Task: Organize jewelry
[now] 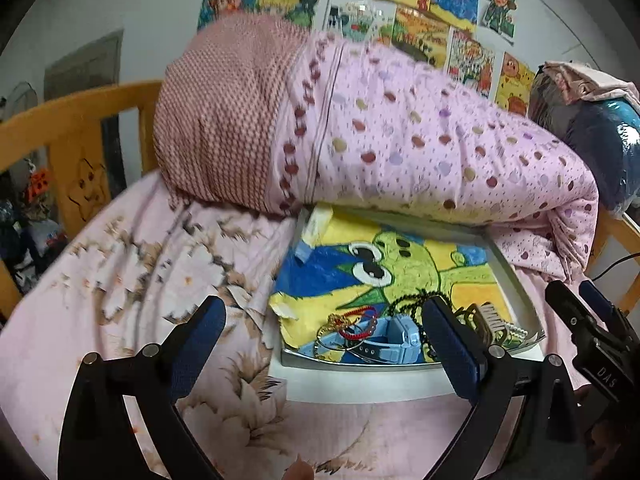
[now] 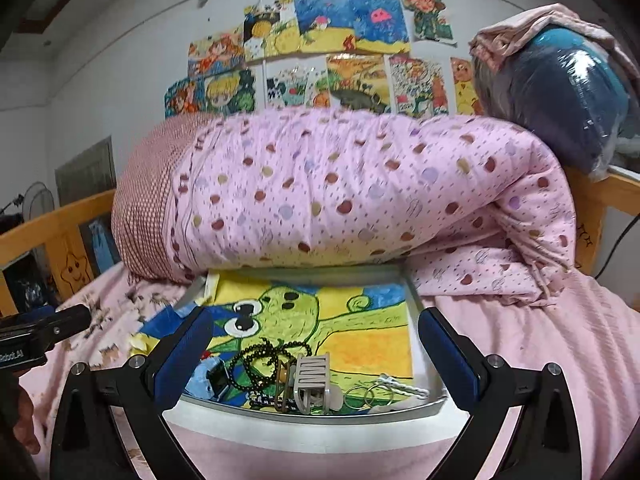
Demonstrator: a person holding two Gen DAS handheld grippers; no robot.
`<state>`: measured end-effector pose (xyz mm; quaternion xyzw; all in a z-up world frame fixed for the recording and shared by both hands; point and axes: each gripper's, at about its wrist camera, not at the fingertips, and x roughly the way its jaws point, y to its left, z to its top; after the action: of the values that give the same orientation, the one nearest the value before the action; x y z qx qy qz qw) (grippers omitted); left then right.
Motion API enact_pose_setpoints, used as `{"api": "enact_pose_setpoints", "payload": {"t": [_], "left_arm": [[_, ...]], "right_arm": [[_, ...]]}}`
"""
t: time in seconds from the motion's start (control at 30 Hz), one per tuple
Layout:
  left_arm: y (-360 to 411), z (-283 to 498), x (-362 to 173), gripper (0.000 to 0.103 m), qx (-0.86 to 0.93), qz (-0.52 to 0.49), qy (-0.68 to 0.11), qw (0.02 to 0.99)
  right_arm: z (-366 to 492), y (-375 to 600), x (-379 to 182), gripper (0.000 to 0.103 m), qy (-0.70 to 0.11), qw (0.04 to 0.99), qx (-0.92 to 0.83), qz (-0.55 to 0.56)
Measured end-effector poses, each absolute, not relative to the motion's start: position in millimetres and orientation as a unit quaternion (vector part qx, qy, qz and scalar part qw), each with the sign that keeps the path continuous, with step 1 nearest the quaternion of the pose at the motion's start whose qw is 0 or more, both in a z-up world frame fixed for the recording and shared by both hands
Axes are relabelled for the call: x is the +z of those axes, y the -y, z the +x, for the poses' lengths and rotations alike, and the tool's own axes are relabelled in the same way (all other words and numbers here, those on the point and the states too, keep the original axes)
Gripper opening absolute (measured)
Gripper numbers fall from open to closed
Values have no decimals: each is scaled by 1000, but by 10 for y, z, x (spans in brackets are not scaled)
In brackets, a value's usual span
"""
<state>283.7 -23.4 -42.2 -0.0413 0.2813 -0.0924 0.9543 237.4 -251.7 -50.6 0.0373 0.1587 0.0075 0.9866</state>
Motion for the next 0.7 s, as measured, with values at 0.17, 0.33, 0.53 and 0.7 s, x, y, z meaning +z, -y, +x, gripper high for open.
{"api": "enact_pose_setpoints", "payload": {"t": [0.17,0.33,0.53,0.7], "left_arm": [[267,2541,-203,101,-86,-27,-238,967],[297,2237,-56,101,-93,-29,-220,971],[307,1885,50,101,-88,-29,-211,973],[293,1559,142,101,-79,-25,-197,977]], "right_arm": [[2029,2596,-331,103,-137,989,1,52],[1721,2622,-187,103,-114,992,0,46],[1396,2633,-105,103,-113,992,3,57],[1124,2599,-51,103,-115,992,10,57]]}}
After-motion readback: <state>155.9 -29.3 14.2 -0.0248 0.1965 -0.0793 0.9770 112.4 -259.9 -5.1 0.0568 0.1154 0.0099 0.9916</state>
